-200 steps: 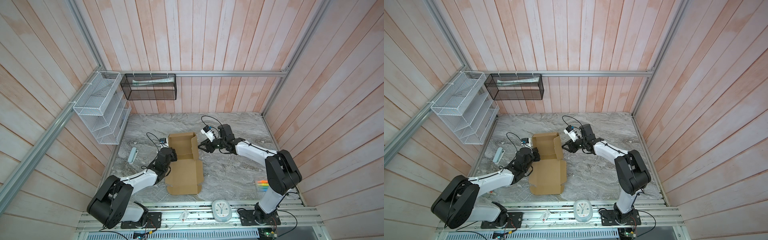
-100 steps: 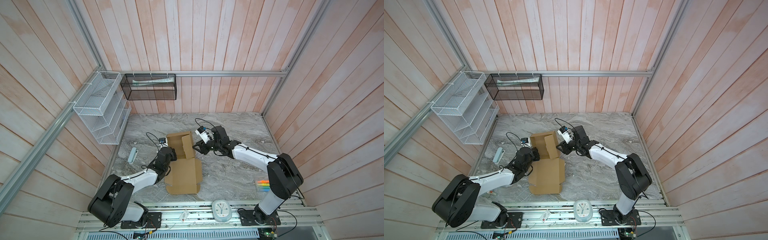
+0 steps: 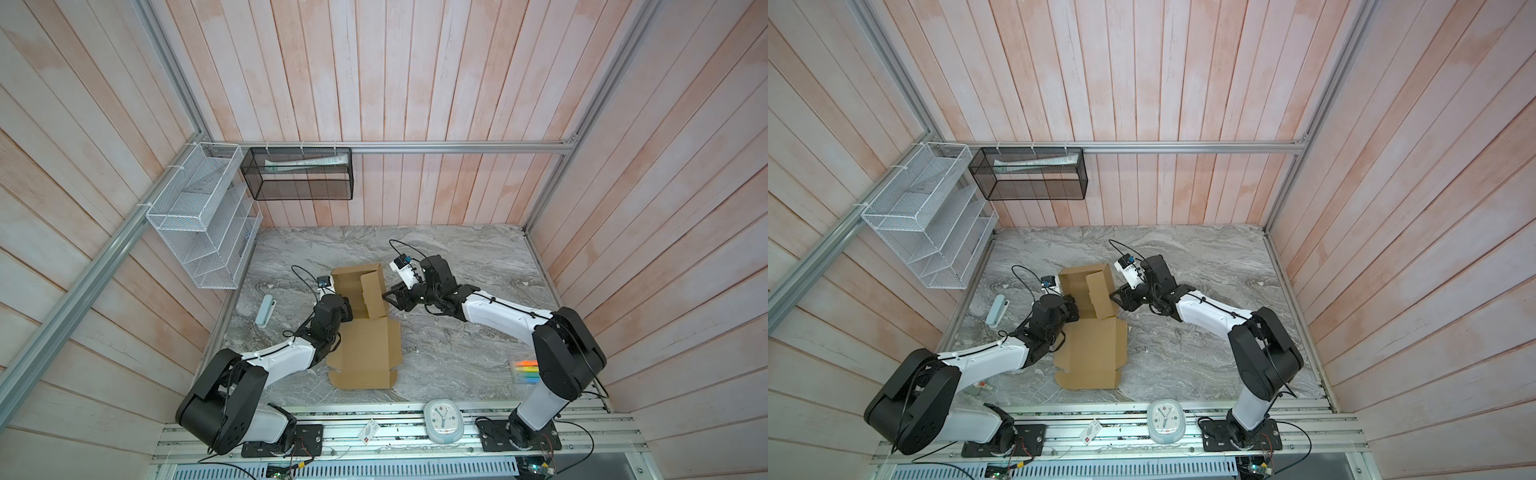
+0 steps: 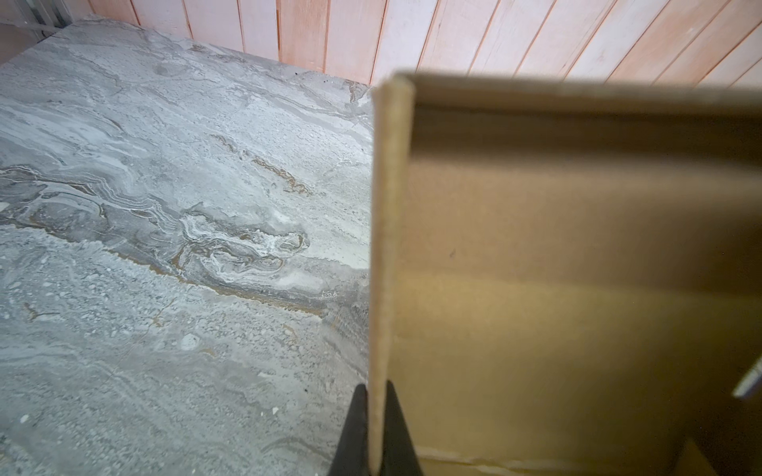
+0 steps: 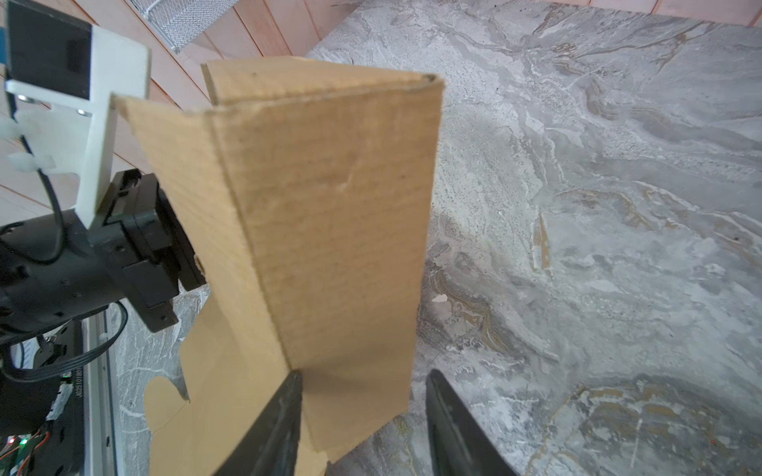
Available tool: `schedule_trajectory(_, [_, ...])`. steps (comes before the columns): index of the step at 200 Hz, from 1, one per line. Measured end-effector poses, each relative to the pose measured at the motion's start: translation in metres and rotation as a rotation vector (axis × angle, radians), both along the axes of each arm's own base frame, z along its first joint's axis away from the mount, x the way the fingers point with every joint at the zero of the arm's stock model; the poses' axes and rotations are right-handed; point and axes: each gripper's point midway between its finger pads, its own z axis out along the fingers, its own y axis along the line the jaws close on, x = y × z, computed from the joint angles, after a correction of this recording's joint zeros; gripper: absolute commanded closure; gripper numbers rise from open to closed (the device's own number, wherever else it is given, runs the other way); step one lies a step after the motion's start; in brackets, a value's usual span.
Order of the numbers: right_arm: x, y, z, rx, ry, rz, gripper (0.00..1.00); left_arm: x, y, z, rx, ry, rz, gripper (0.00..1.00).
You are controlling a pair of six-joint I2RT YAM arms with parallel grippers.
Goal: Assemble paper box
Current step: Fold the bottom flaps of a flat cardboard box at the center of the table.
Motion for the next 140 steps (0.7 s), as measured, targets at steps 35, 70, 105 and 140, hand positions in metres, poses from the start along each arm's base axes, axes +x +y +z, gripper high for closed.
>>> schedule_trajectory(35, [-0.011, 0.009, 0.003, 0.019, 0.007, 0.047, 0.48, 0.0, -0.003, -0.002, 0.002, 0.007, -0.006, 1.0])
schedule_trajectory(70, [-0.011, 0.01, 0.002, 0.024, 0.011, 0.045, 0.48, -0.001, -0.003, -0.002, 0.001, 0.007, -0.005, 1.0])
schedule_trajectory(105, [-0.003, 0.006, -0.002, -0.004, 0.001, -0.018, 0.48, -0.001, -0.005, -0.002, 0.0, 0.005, -0.011, 1.0])
schedule_trajectory(140, [0.008, 0.006, -0.008, -0.041, -0.01, -0.122, 0.5, -0.002, -0.006, -0.001, -0.001, 0.004, -0.015, 1.0])
